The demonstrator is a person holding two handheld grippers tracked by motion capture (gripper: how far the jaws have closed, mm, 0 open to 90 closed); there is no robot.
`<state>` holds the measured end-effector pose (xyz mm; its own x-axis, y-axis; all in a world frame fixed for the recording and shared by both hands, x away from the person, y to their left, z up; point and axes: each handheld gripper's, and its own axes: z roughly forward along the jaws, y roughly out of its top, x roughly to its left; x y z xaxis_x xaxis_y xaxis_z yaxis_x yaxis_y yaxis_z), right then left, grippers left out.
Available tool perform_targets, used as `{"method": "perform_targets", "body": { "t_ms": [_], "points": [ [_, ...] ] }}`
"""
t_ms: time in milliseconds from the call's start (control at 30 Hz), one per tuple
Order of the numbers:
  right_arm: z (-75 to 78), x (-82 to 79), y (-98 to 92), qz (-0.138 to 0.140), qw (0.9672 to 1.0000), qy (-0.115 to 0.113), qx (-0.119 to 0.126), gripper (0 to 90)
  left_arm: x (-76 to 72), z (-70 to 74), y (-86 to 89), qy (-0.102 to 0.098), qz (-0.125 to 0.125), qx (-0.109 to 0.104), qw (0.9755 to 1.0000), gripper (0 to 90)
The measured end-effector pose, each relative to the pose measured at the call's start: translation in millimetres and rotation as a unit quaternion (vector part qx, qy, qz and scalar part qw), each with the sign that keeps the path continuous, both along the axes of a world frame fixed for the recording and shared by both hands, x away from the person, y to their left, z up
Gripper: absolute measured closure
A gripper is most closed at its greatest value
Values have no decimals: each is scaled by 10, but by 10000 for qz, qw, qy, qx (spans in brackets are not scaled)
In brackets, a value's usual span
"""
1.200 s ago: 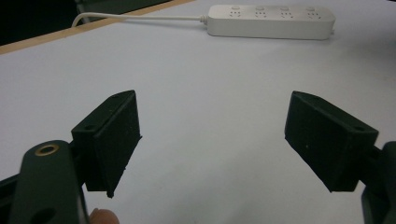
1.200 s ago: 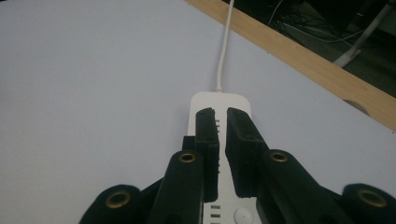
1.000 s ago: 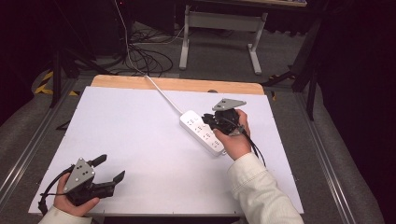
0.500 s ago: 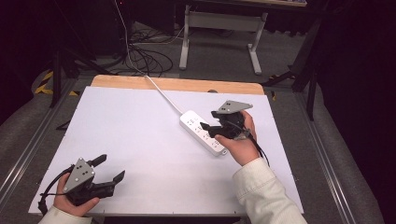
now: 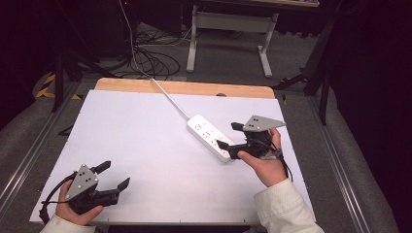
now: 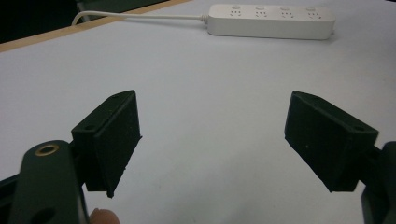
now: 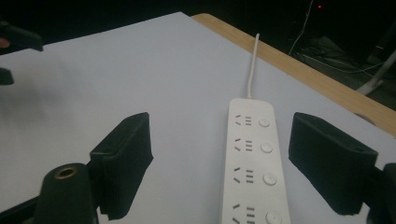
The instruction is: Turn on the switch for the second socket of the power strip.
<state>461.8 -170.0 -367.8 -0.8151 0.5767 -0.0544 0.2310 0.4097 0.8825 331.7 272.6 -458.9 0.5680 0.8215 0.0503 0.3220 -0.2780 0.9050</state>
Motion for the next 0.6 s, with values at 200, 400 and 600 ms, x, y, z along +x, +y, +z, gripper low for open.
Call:
{"method": "perform_targets", "body": {
  "t_ms": [200,400,600],
  "points": [
    [-83,-179,-141,78,9999,-130,-35,210,-5,6,6,-21,3,-12,10000,186],
    [-214,-303,-339,38,9996,-167,236,203,-10,16,9,-10,12,-66,10000,183],
    [-419,-380,-519,35,9992,-47,404,192,-23,32,16,-23,-7,-71,10000,173]
  ]
}}
